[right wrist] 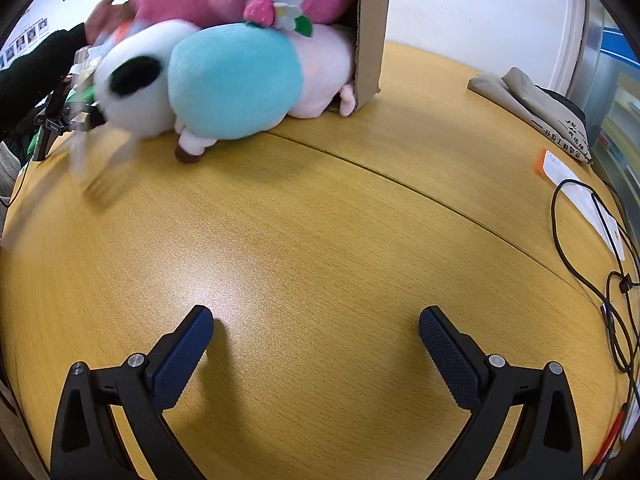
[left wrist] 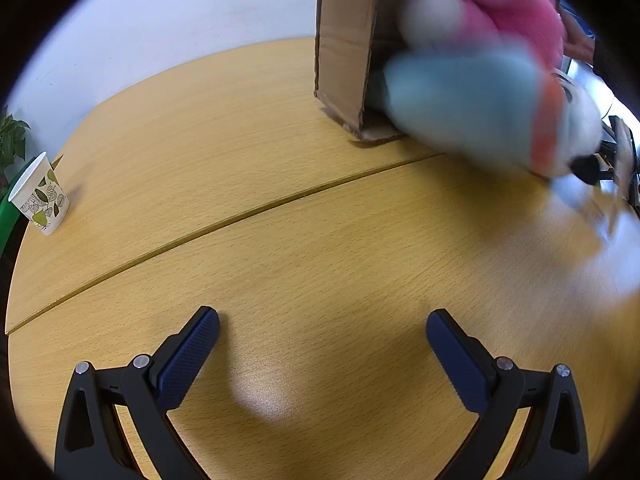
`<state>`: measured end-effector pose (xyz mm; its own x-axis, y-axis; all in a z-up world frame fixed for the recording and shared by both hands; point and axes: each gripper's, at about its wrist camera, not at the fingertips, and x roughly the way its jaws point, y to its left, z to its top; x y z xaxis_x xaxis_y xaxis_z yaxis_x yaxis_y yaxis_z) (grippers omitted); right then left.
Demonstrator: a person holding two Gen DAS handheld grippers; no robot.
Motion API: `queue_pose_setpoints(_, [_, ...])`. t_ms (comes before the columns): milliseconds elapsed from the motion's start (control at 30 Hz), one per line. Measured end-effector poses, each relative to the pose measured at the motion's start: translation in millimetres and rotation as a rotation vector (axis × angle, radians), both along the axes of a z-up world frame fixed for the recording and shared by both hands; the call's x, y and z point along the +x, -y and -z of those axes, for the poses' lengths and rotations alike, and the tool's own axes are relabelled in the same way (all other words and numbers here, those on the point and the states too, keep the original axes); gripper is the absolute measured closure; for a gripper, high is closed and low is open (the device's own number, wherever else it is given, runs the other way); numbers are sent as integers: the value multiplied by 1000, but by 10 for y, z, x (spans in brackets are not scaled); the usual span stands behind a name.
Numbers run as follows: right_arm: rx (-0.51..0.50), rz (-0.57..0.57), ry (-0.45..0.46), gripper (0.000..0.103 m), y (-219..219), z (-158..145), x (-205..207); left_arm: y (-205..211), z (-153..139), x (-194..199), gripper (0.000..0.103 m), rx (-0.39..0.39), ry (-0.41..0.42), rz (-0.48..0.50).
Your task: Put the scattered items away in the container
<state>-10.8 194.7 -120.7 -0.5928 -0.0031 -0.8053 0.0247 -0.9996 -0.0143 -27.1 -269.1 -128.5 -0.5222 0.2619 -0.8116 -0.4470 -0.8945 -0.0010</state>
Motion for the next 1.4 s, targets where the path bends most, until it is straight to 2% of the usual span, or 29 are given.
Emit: queue_pose_setpoints(1400, [0, -1, 0, 0, -1, 4, 4, 32, 4, -10, 0, 0, 0, 20])
